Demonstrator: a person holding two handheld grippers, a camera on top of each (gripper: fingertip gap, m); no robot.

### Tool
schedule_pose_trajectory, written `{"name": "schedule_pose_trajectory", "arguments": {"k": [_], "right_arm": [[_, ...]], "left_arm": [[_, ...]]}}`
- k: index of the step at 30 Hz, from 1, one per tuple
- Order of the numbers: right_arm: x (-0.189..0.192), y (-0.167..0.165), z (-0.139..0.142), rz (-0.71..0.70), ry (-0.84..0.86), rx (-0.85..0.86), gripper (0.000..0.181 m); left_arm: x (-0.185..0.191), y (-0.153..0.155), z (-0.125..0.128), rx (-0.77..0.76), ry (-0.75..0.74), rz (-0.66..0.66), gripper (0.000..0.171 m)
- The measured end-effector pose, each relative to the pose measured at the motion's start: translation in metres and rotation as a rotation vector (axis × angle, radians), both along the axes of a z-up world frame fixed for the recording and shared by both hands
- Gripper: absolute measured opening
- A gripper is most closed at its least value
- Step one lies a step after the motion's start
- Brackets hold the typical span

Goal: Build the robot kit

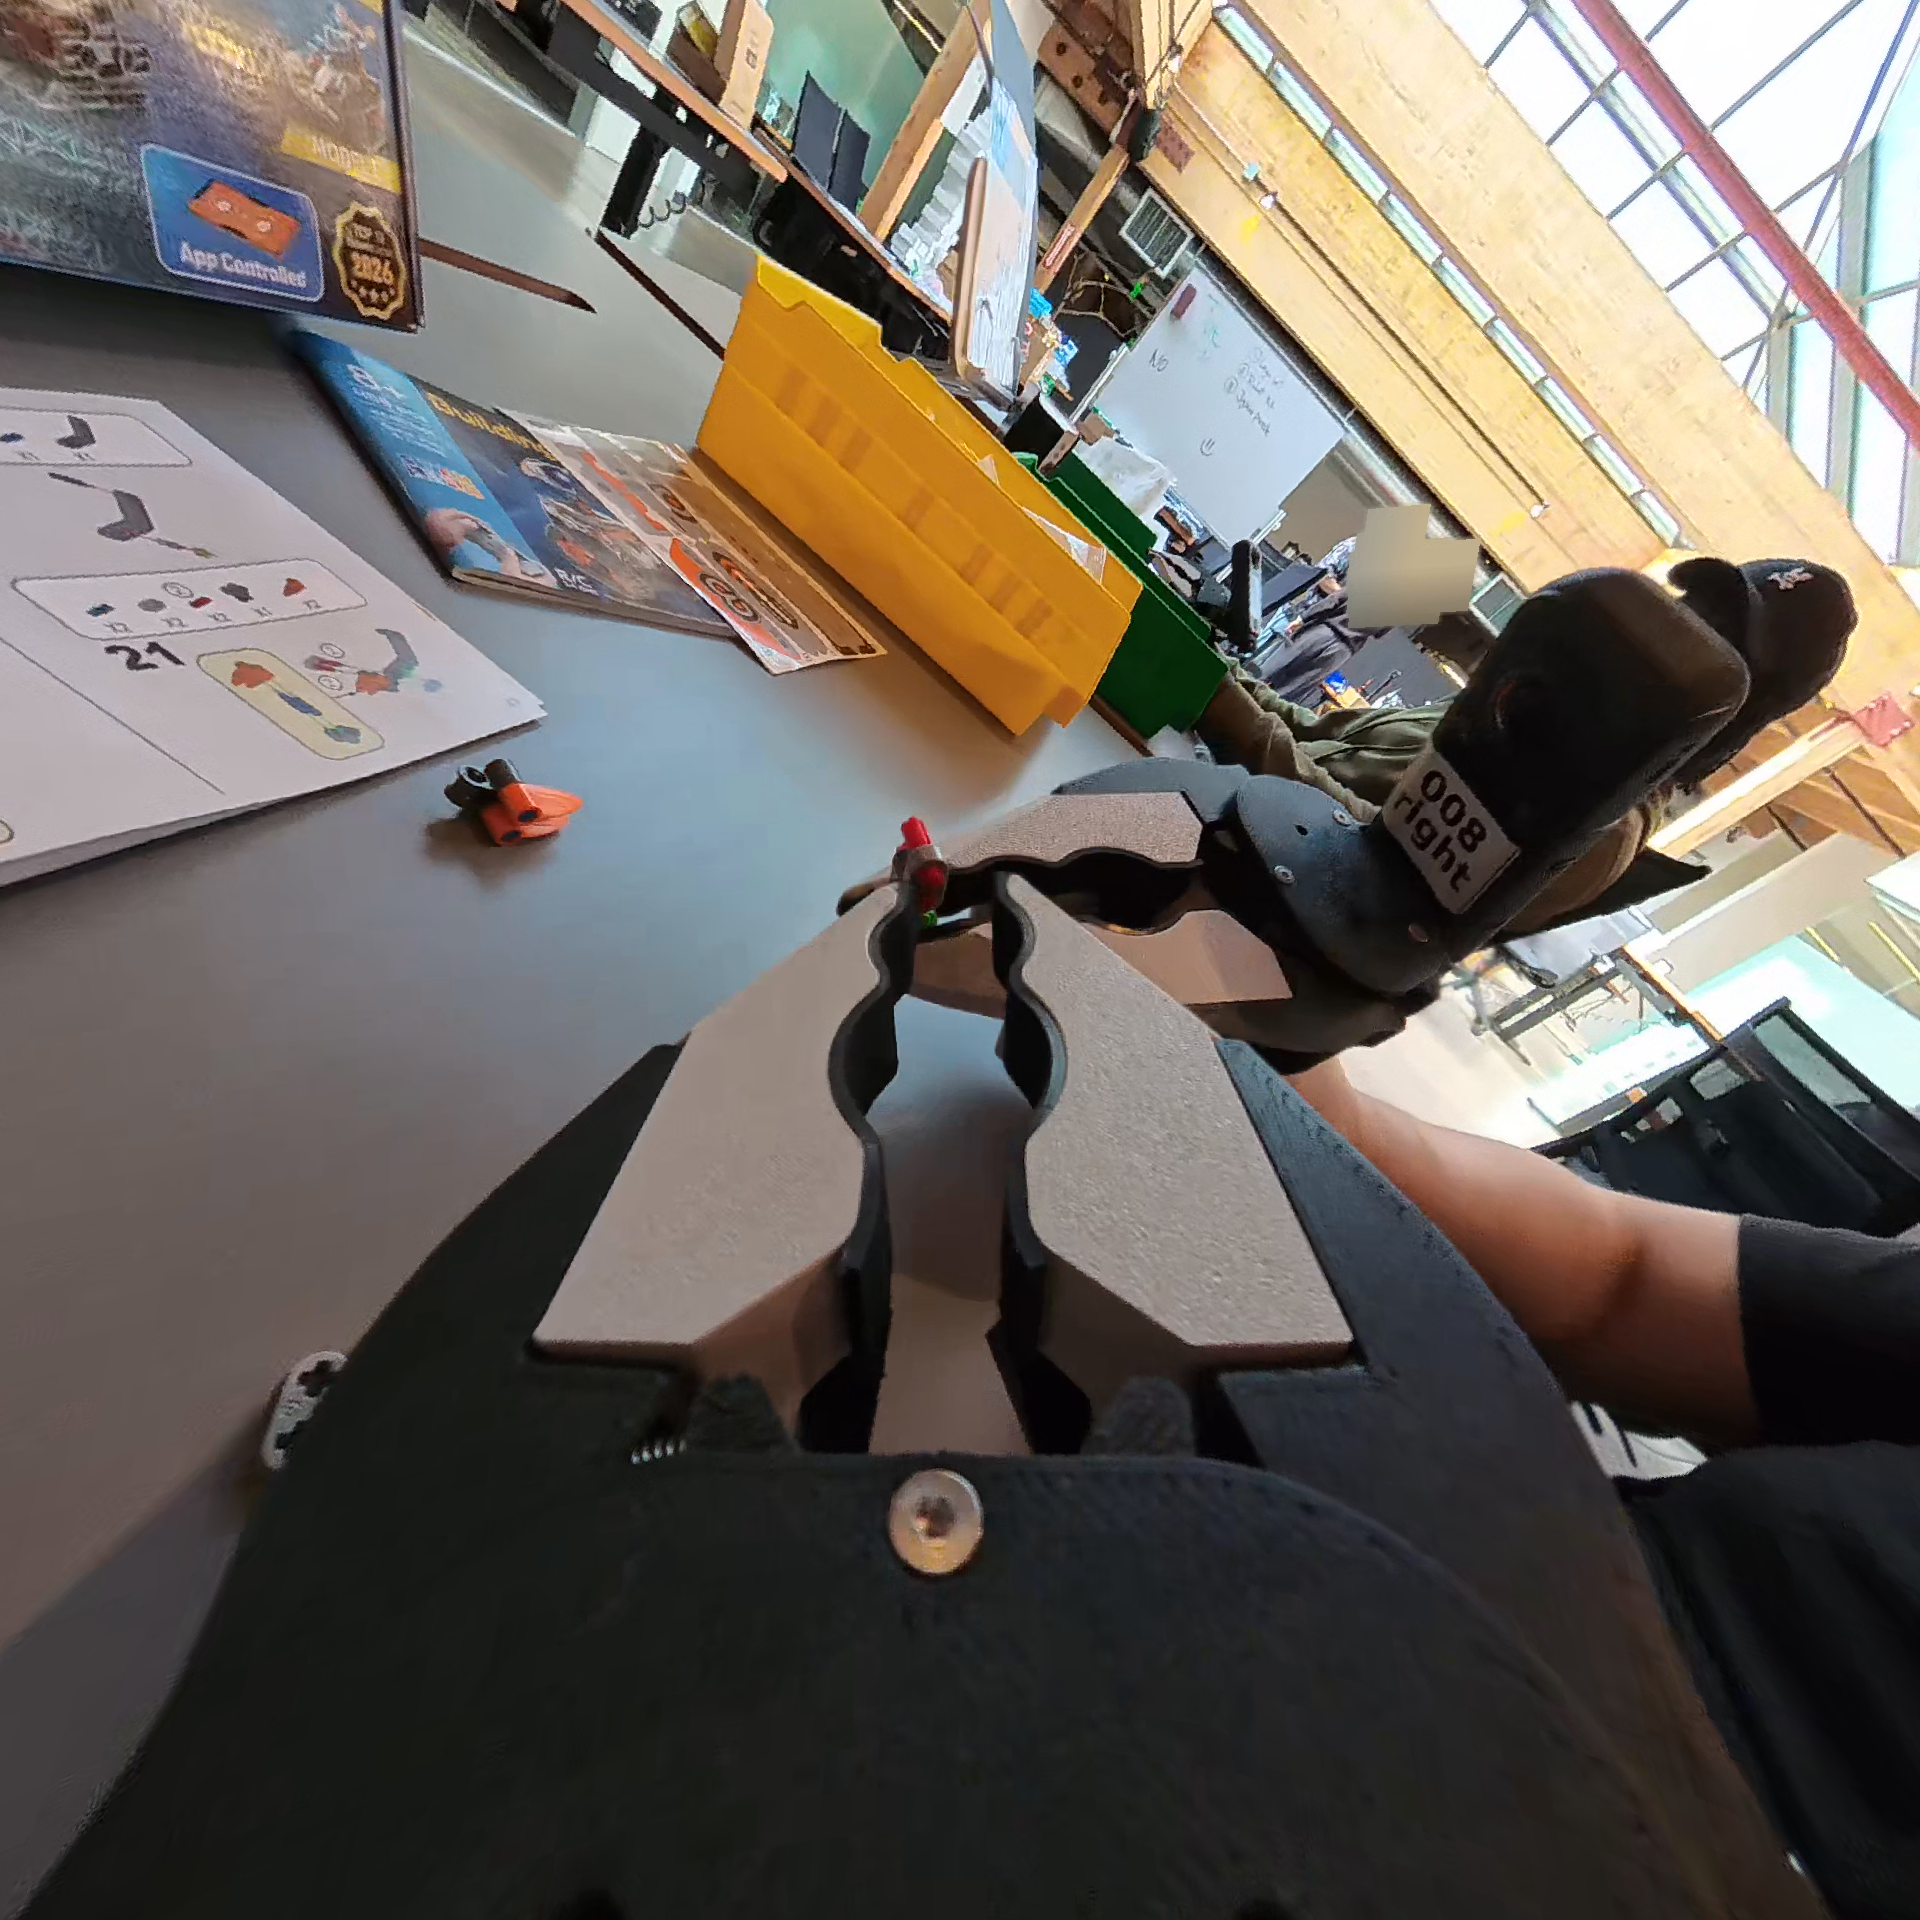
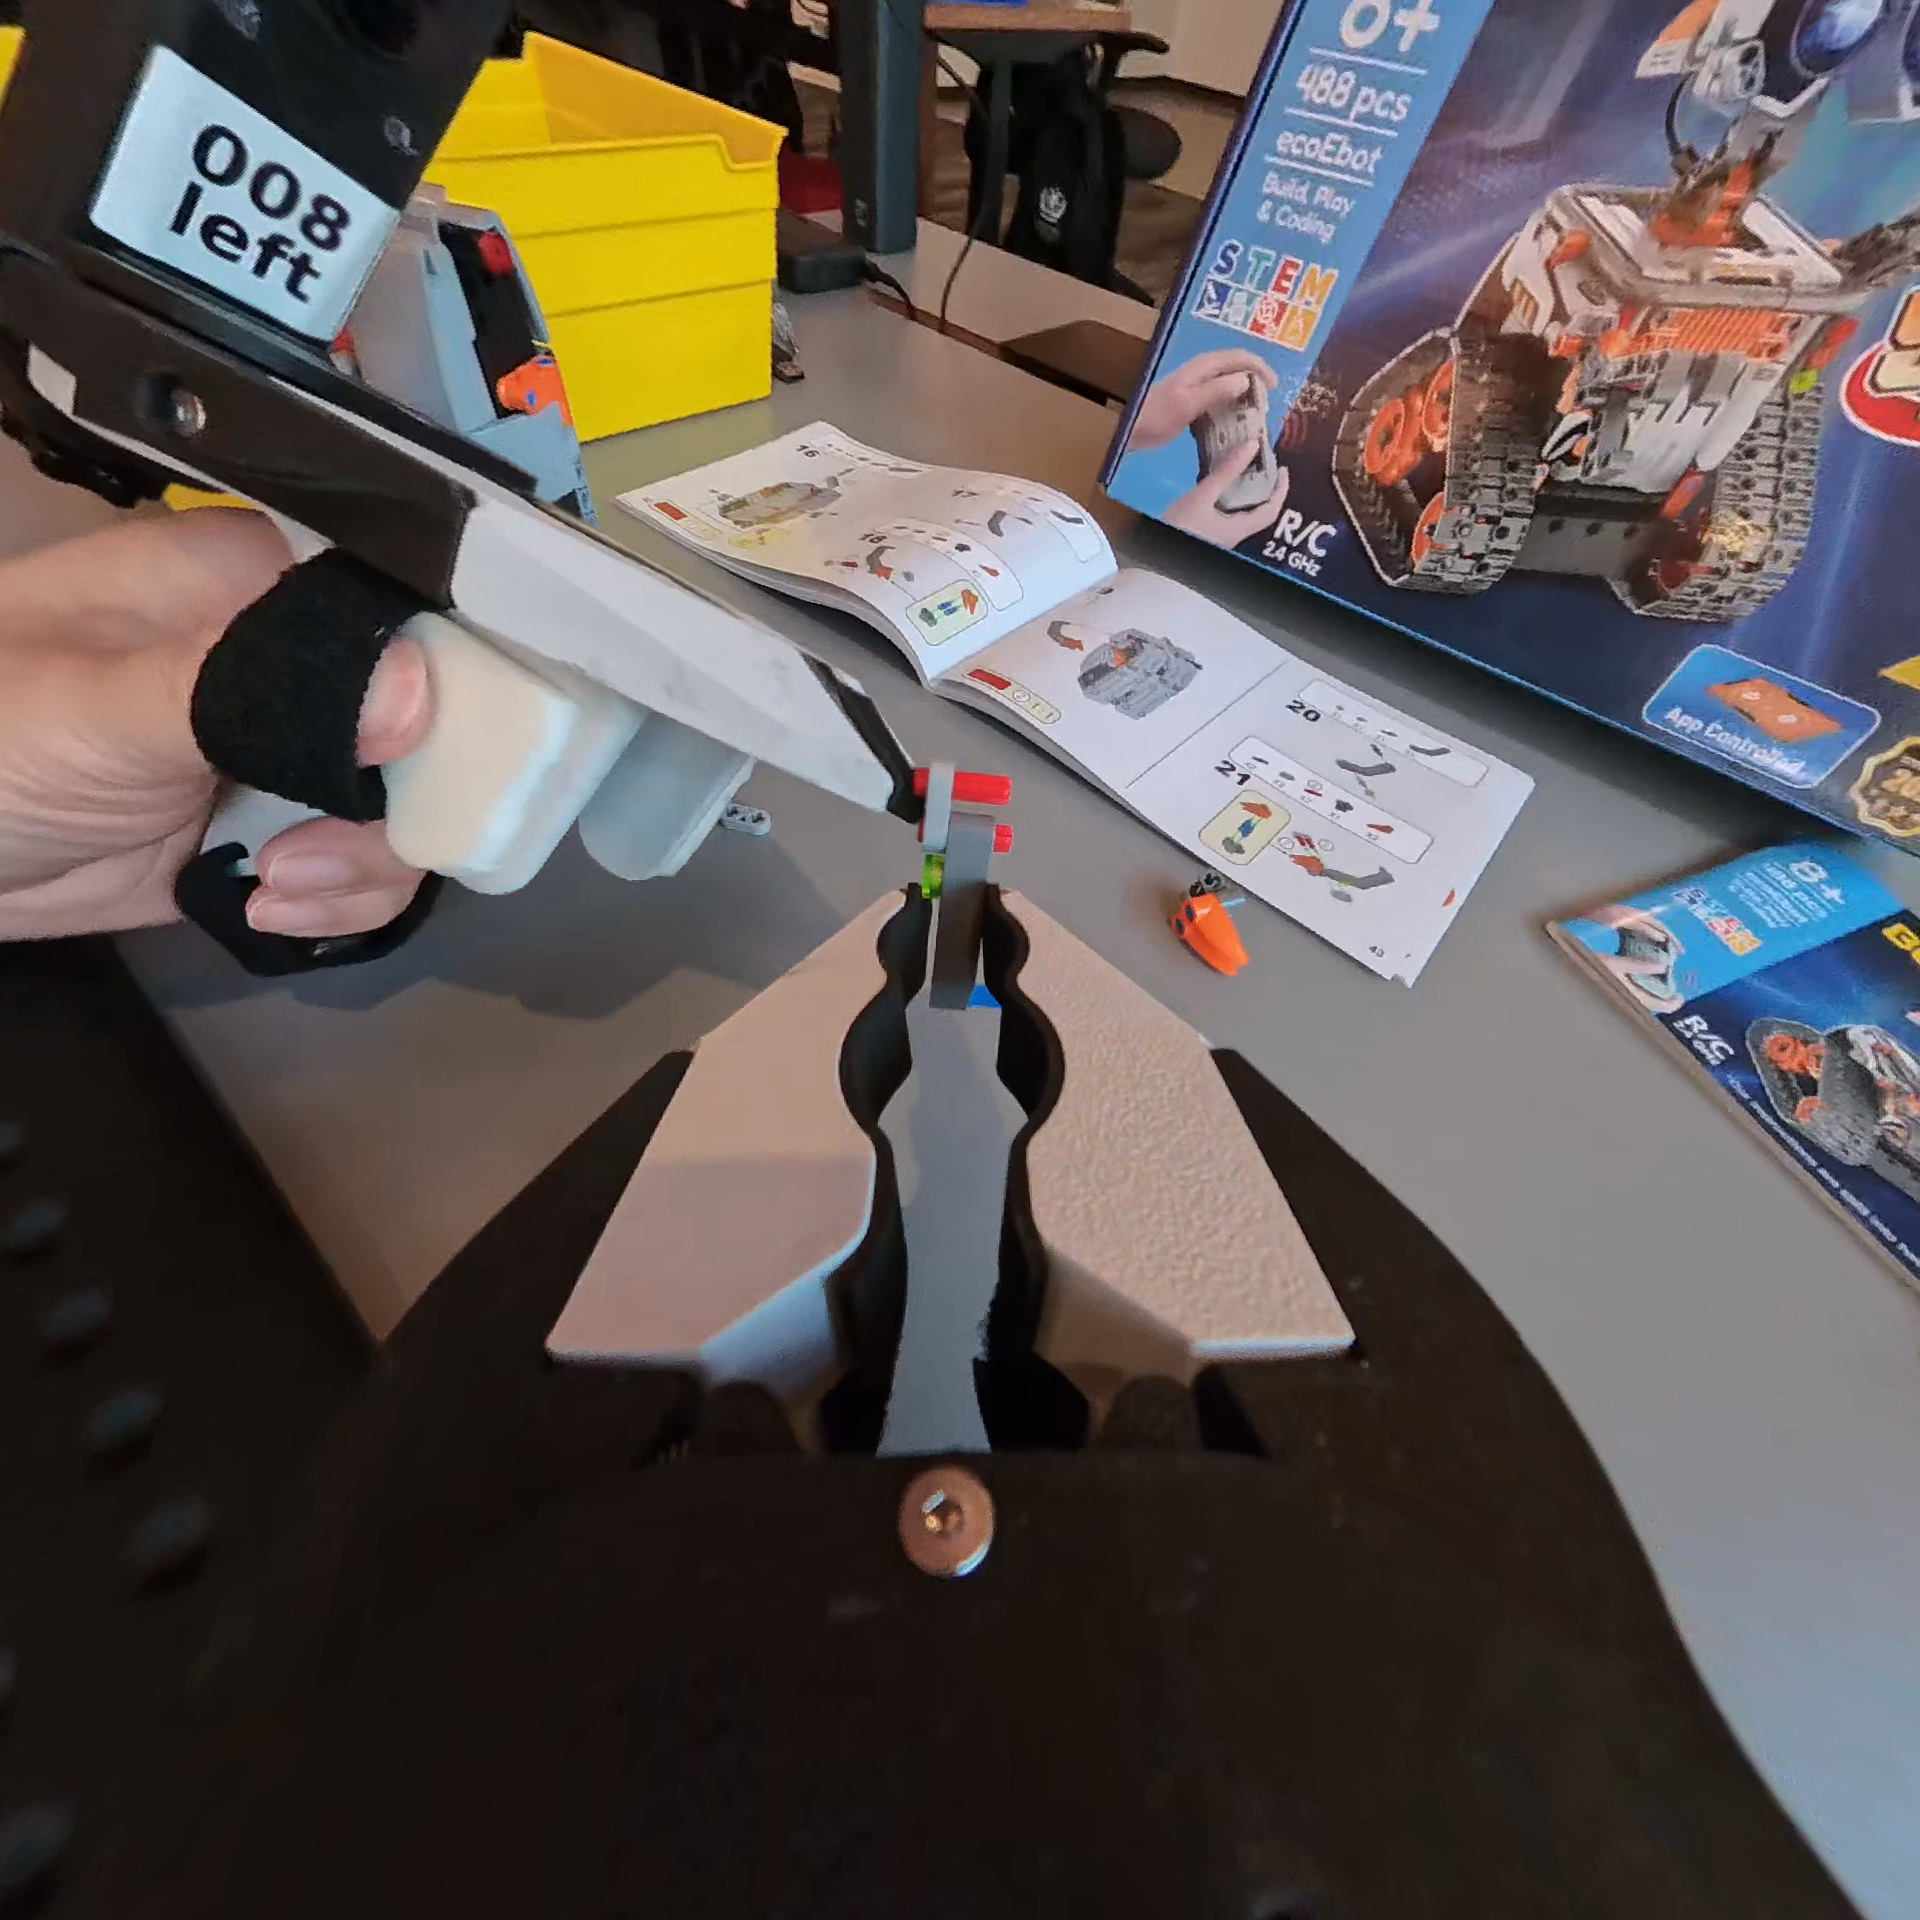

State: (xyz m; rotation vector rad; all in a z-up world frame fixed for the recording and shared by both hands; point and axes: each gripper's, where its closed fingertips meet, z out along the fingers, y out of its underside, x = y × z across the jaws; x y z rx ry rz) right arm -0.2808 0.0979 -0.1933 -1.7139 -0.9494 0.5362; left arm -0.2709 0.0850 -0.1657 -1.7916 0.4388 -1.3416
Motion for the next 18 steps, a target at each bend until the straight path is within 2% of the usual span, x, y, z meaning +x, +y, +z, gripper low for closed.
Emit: {"name": "schedule_pose_trajectory", "arguments": {"k": [2, 4, 5, 9, 11, 14, 18], "right_arm": [[-0.001, 0.0, 0.001, -0.022, 0.0, 0.008, 0.009], [-0.005, 0.0, 0.002, -0.025, 0.017, 0.002, 0.009], [-0.005, 0.0, 0.003, -0.032, 0.025, 0.001, 0.009], [-0.009, -0.001, 0.007, -0.044, 0.057, 0.005, 0.008], [-0.013, -0.003, 0.008, -0.04, 0.074, -0.005, 0.008], [-0.017, -0.004, 0.009, -0.052, 0.089, -0.009, 0.009], [-0.018, -0.006, 0.013, -0.035, 0.095, 0.021, 0.011]], "left_arm": [[-0.001, 0.0, 0.001, -0.014, -0.022, 0.005, 0.014], [-0.006, 0.004, -0.001, -0.02, -0.012, 0.038, 0.003], [-0.008, 0.004, 0.0, -0.02, -0.015, 0.047, 0.003], [-0.009, 0.006, 0.003, -0.018, -0.036, 0.068, 0.019], [-0.007, 0.005, 0.002, -0.026, -0.036, 0.059, 0.021], [-0.006, 0.005, -0.001, -0.007, 0.01, 0.065, 0.009], [-0.009, 0.004, 0.002, 0.006, 0.018, 0.065, 0.005]]}}
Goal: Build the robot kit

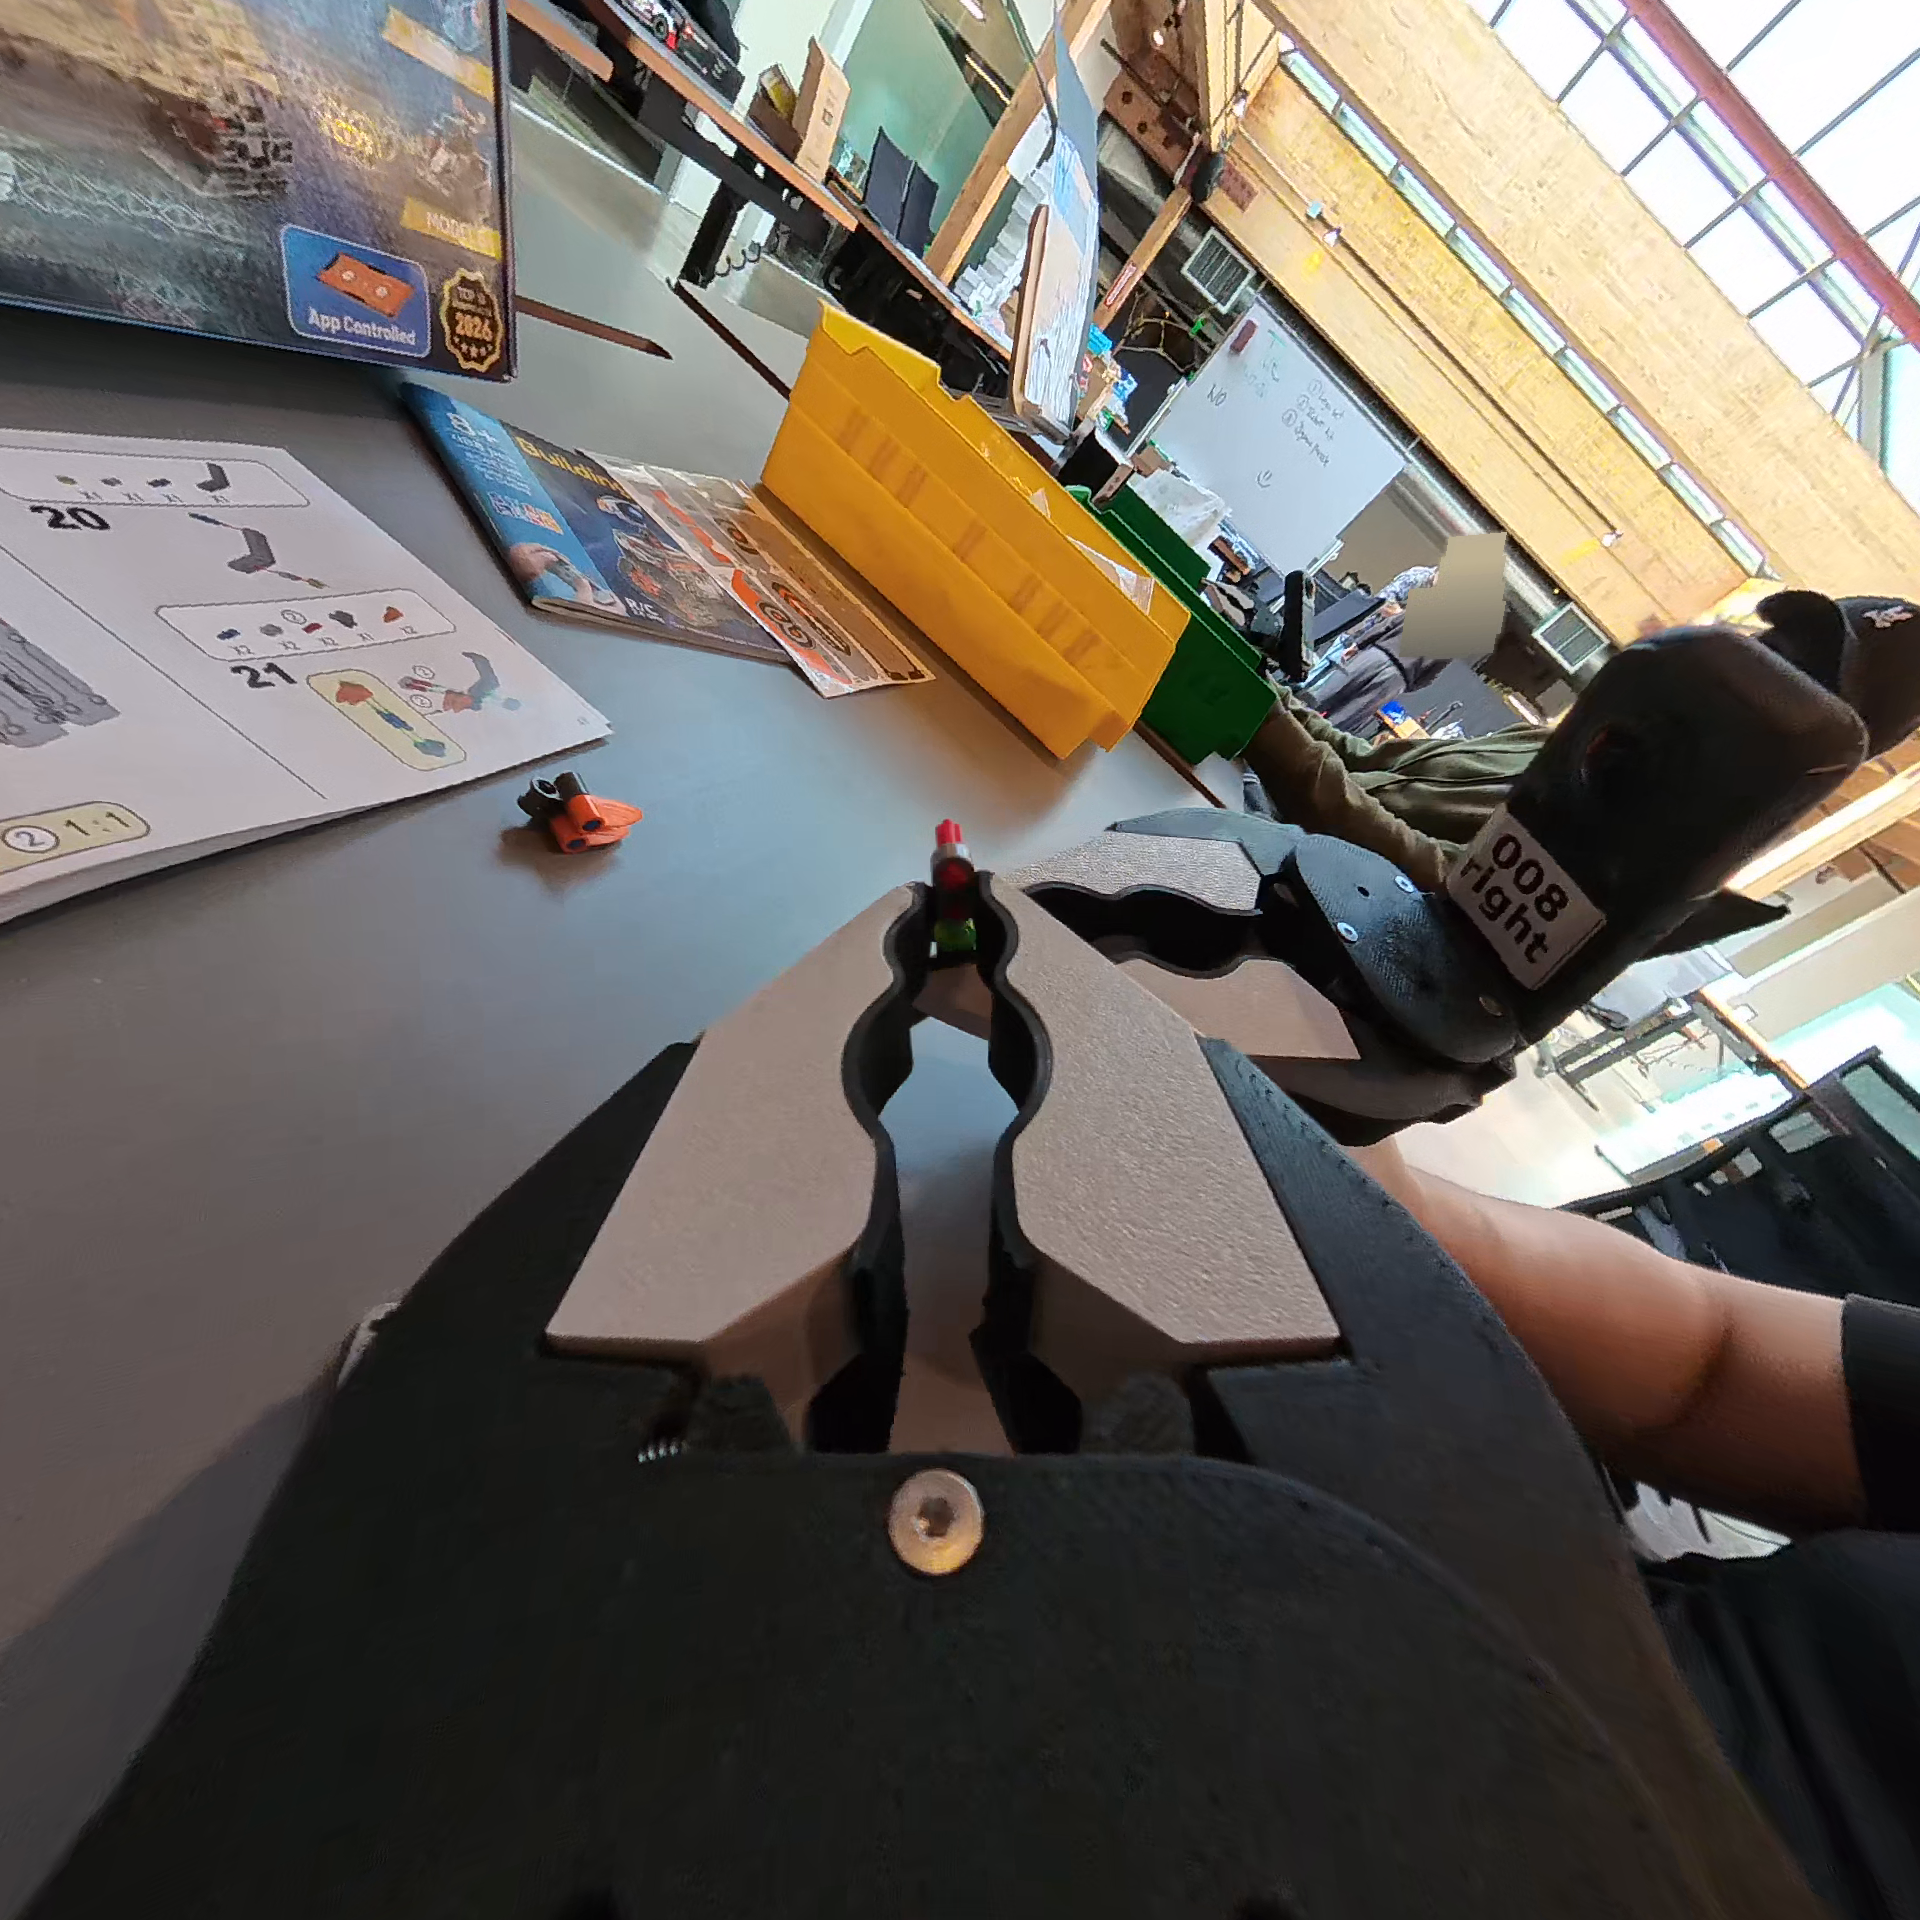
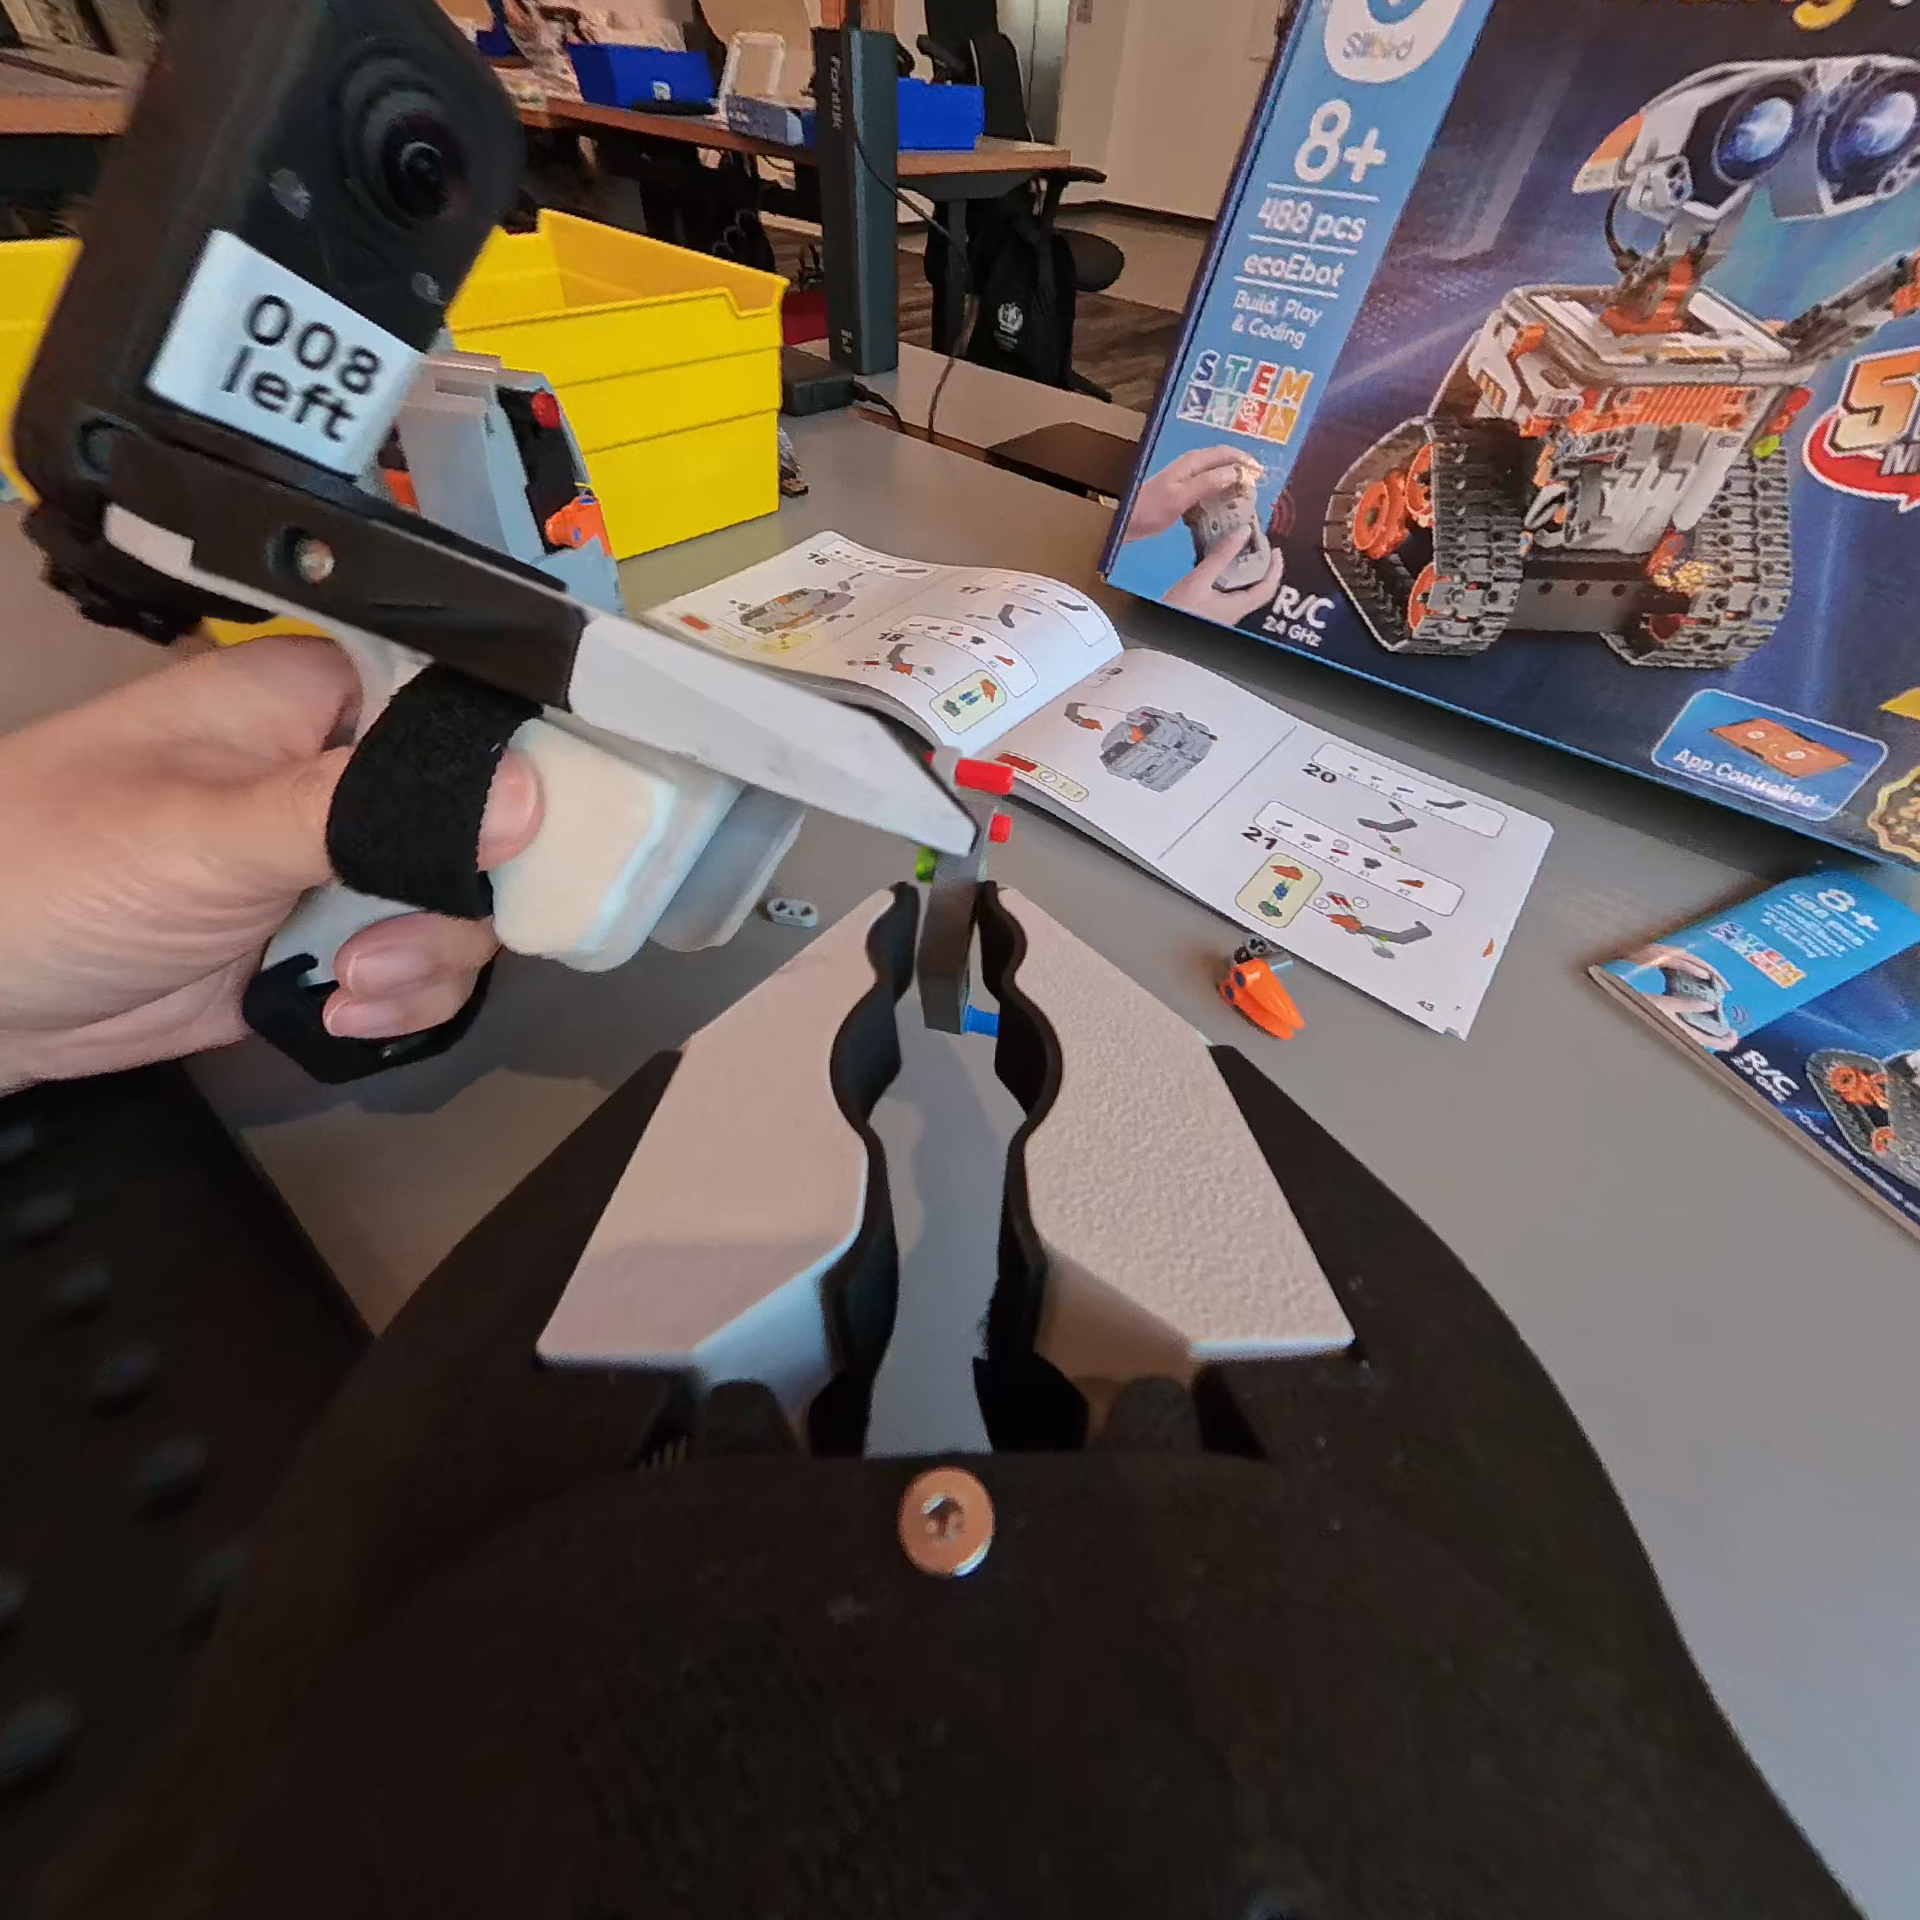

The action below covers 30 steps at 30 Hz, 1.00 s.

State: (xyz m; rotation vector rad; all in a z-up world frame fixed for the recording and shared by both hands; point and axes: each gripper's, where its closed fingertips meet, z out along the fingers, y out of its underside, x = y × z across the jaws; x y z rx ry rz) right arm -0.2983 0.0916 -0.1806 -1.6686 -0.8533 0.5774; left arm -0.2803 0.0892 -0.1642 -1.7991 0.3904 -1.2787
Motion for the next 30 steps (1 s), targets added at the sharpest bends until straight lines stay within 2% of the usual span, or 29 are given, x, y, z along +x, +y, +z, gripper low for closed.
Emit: {"name": "schedule_pose_trajectory", "arguments": {"k": [2, 7, 10, 12, 15, 18, 23, 25, 27, 30], "right_arm": [[-0.004, -0.008, 0.004, 0.063, 0.026, 0.009, 0.024], [0.011, -0.023, 0.013, 0.168, 0.126, -0.013, 0.039], [0.036, -0.01, 0.021, 0.173, 0.129, 0.032, 0.037], [0.05, 0.007, 0.021, 0.178, 0.065, 0.052, 0.03], [0.047, 0.008, 0.008, 0.345, -0.032, -0.049, 0.032], [0.028, -0.014, 0.011, 0.557, 0.04, -0.183, 0.033], [0.023, -0.017, 0.012, 0.625, 0.188, -0.299, 0.032], [0.024, -0.033, 0.016, 0.73, 0.246, -0.455, 0.013], [0.025, -0.033, 0.019, 0.746, 0.307, -0.542, 0.013], [0.025, -0.029, 0.02, 0.755, 0.321, -0.57, 0.018]], "left_arm": [[-0.001, -0.001, 0.005, -0.017, -0.049, -0.017, 0.005], [-0.006, -0.006, 0.012, -0.066, -0.139, -0.075, 0.005], [-0.006, -0.007, 0.009, -0.113, -0.148, -0.103, 0.005], [-0.006, -0.007, 0.006, -0.137, -0.145, -0.122, 0.005], [-0.004, -0.012, 0.002, -0.171, -0.125, -0.177, 0.005], [-0.002, -0.017, -0.002, -0.194, -0.104, -0.226, 0.005], [0.003, -0.023, -0.011, -0.198, -0.035, -0.286, 0.005], [0.008, -0.028, -0.014, -0.189, 0.005, -0.318, 0.005], [0.014, -0.034, -0.014, -0.184, 0.018, -0.364, 0.005], [0.02, -0.041, -0.017, -0.176, 0.049, -0.404, 0.005]]}}
